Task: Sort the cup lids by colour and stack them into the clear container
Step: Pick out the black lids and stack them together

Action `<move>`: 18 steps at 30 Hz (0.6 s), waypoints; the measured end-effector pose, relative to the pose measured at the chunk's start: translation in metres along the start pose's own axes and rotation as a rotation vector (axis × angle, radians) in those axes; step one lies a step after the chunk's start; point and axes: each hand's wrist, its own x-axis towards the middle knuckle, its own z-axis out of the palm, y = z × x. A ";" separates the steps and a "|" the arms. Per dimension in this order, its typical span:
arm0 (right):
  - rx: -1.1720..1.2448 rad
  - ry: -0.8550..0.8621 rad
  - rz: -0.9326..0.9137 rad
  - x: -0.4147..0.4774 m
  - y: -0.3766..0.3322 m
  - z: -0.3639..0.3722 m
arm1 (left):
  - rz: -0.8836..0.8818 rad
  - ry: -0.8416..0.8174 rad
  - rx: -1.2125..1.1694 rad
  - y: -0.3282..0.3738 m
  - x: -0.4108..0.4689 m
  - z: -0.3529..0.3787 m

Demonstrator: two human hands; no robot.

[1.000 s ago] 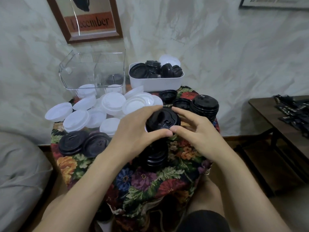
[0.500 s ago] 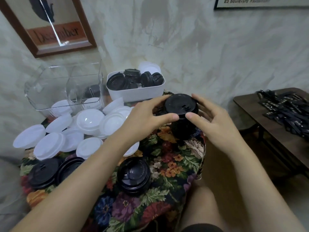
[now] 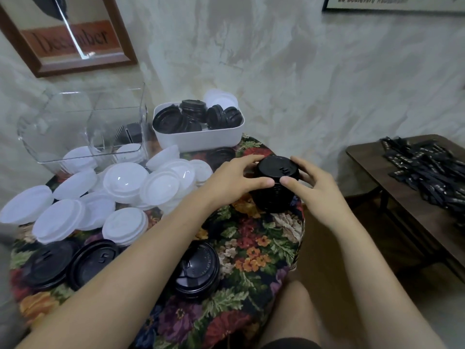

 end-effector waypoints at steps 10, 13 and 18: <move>0.012 -0.003 -0.039 -0.004 0.015 0.005 | -0.018 -0.001 0.050 0.002 -0.003 0.002; 0.033 0.014 -0.049 -0.006 0.020 0.008 | -0.021 -0.008 0.058 0.002 -0.002 0.002; 0.052 0.045 -0.066 -0.011 0.029 0.014 | -0.029 -0.015 0.085 0.004 0.001 0.002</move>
